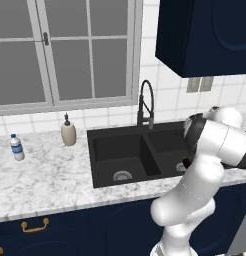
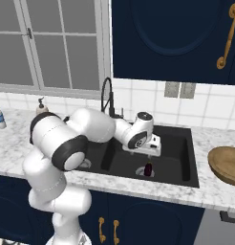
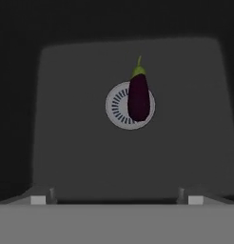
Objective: Pick the eggplant from the sink and place it in the bowl. Then pick the bowl and place it in the microwave. Then close the microwave door and press the start button.
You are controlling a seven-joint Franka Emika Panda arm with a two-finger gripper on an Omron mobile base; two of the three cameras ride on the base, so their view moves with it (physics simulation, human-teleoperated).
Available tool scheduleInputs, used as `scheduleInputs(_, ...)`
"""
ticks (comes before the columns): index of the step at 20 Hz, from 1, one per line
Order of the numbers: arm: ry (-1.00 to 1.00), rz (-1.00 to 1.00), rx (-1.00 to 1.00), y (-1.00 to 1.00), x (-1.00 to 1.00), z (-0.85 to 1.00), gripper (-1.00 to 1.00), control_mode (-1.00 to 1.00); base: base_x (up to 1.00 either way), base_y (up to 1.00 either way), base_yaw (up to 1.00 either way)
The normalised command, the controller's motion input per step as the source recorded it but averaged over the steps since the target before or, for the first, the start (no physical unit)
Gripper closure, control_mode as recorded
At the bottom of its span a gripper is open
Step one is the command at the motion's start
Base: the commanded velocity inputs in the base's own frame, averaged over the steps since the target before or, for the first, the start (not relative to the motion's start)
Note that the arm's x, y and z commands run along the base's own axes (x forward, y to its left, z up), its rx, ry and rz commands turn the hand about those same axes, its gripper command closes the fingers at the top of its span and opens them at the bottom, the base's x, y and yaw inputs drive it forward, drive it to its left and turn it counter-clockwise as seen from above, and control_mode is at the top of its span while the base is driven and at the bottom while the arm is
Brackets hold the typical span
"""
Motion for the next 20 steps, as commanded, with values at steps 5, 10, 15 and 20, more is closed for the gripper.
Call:
scheduleInputs(5, 0.00, 0.00, 0.07, -0.08, 0.22, -0.33, -1.00, -1.00, 0.00, 0.00, 0.00)
scheduleInputs(10, 0.01, 0.00, 0.13, -0.27, 0.23, -0.17, -1.00, -1.00, 0.00, 0.00, 0.00)
scheduleInputs(15, 0.03, 0.00, 0.09, -0.32, 0.09, -0.19, -1.00, -1.00, 0.00, 0.00, 0.00)
scheduleInputs(20, 0.05, -0.04, 0.01, -0.22, 0.13, -0.21, -1.00, -1.00, 0.00, 0.00, 0.00)
